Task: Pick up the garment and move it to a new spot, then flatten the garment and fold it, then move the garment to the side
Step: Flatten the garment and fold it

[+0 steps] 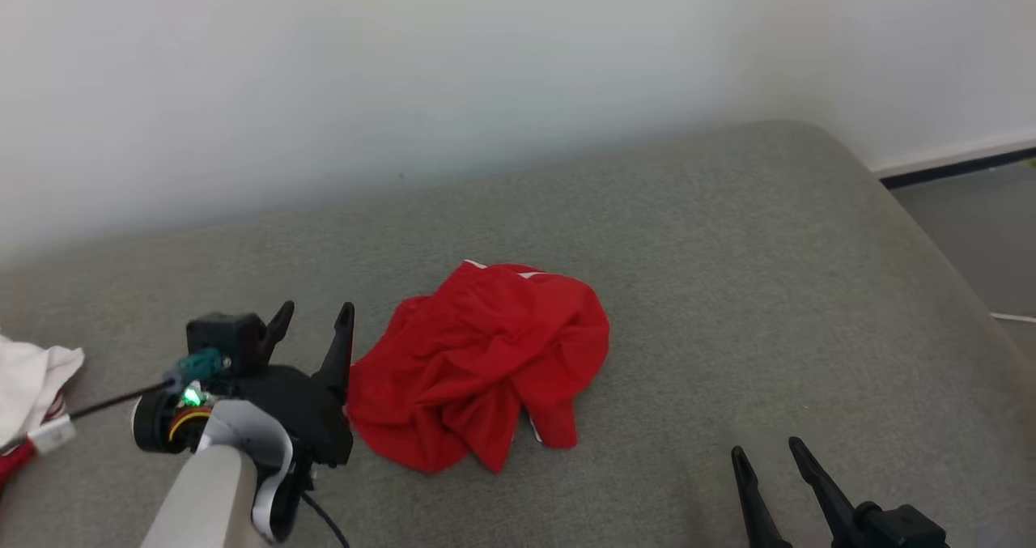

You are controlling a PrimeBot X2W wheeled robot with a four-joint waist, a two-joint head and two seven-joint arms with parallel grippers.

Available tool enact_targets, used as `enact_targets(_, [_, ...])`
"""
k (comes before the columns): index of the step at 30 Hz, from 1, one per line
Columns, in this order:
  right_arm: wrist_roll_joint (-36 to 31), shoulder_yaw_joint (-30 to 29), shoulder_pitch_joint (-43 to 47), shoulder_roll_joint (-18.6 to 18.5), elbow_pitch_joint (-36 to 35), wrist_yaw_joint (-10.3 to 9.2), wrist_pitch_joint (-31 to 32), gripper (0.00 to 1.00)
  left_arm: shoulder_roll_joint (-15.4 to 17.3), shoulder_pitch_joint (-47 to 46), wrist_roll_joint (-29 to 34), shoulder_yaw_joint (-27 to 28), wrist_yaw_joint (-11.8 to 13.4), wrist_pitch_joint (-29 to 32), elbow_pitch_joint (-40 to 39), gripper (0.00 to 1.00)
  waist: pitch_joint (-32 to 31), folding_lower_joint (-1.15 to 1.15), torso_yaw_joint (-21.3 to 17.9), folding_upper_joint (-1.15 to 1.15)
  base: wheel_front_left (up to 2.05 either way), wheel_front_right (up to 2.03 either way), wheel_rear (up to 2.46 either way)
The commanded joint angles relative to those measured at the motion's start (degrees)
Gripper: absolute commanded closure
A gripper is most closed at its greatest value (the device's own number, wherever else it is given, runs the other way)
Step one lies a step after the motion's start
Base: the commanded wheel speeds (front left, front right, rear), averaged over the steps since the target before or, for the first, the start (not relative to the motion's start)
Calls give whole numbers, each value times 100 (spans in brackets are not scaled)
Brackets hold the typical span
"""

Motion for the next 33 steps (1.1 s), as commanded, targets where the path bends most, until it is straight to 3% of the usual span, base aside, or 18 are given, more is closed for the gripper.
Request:
enact_targets(1, [39,56,-87,3,-14,-12,15,0,29,-247,-113,-41,15,247,192,0,312,-1,-535,-1,0,0,0])
enact_targets(8, [67,123,-257,47,-32,-12,-23,0,-16,-1206,-573,-44,52,1366,921,0,720,-1,-1186,-1,0,0,0])
enact_targets(15, [105,189,-417,136,9,-12,-81,0,88,-1967,-629,4,431,2326,1353,0,1115,-1,-1621,-1,0,0,0])
enact_targets(21, [132,269,-499,169,29,-12,-108,0,40,-2444,-614,-11,860,3017,1602,0,1330,-1,-1780,-1,0,0,0])
enact_targets(33, [29,141,-390,263,-128,-12,-120,0,101,-2932,-354,-388,1215,4029,1848,0,1442,-1,-1814,-1,0,0,0])
